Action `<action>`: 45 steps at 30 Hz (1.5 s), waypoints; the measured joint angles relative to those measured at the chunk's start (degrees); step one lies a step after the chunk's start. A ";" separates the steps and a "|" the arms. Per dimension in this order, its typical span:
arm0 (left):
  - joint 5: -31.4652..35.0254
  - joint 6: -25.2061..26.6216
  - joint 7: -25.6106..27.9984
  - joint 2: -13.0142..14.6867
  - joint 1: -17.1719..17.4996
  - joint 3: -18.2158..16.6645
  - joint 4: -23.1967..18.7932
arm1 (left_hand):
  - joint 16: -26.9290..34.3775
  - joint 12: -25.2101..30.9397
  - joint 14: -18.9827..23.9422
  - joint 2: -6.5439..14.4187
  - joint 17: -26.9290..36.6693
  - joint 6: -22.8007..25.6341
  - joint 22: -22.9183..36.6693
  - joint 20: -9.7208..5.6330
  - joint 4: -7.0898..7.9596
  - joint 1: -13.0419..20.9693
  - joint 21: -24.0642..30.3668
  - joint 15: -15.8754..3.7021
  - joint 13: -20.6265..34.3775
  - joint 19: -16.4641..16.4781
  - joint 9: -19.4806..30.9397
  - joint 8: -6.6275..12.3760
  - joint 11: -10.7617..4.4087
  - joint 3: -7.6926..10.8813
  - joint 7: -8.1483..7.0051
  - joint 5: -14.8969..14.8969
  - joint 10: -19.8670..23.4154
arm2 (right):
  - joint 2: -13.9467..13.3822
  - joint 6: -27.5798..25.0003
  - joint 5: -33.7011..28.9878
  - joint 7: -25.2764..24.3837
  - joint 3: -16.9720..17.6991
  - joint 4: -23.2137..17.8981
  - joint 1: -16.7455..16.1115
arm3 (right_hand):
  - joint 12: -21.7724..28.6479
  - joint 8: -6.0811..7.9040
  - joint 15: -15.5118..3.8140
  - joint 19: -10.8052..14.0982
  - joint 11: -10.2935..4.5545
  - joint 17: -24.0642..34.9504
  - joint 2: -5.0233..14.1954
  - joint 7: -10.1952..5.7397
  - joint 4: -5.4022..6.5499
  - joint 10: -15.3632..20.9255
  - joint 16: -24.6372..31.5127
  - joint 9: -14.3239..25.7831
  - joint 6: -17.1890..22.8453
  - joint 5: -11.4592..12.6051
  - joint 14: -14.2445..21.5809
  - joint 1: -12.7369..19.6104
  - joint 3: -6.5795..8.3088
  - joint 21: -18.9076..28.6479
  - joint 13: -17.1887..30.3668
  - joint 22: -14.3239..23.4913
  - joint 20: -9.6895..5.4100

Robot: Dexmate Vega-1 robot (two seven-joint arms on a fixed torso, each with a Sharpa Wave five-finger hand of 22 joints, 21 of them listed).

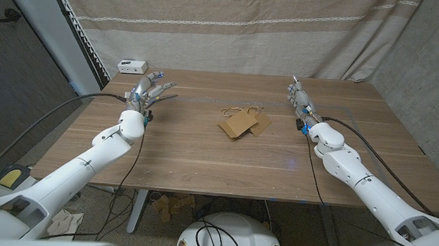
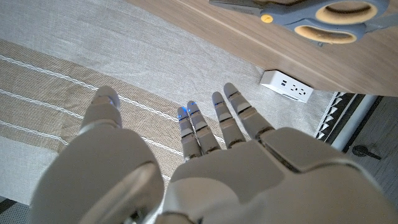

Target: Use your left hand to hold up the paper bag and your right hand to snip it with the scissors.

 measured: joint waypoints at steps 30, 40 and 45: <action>5.31 3.96 5.49 -0.12 -1.38 1.43 2.63 | 1.08 2.11 4.53 5.67 3.00 6.55 1.11 0.21 -0.61 9.74 0.20 -0.17 4.17 -0.41 5.18 6.37 -0.21 4.53 -1.20 -2.32 3.69 | -0.51 -1.55 -0.13 -1.28 0.01 -2.13 -0.92 | 0.00 0.00 0.00 -0.01 0.00 0.00 0.00 0.00 0.01 -0.01 0.00 0.00 -0.01 0.41 -0.01 0.00 0.00 0.00 0.00 0.00 0.00; 7.60 6.14 7.37 -0.24 -2.45 2.46 3.93 | 1.07 2.77 5.12 3.35 3.53 6.55 1.38 0.21 -0.05 9.17 0.49 -0.20 5.32 -0.42 6.39 7.62 -0.14 3.96 -1.20 -3.34 4.24 | -0.63 -2.25 -0.08 -1.92 0.02 -3.08 -1.11 | 0.00 0.00 0.00 -0.01 0.00 0.00 0.00 0.00 0.01 -0.01 0.00 0.00 -0.01 0.40 -0.01 0.00 0.00 0.00 0.00 0.00 0.00; 8.41 7.03 7.86 -0.29 -3.00 3.11 4.53 | 1.07 2.78 5.43 3.05 3.80 6.55 1.37 0.21 0.18 8.87 0.49 -0.51 5.70 -0.42 6.70 7.88 -0.20 3.73 -1.20 -3.56 4.30 | -0.65 -2.37 -0.08 -2.30 0.08 -3.40 -1.28 | 0.00 0.00 0.00 -0.01 0.00 0.00 0.39 0.00 0.02 -0.01 0.00 0.00 -0.01 0.40 -0.01 0.38 0.00 0.00 0.00 0.00 0.00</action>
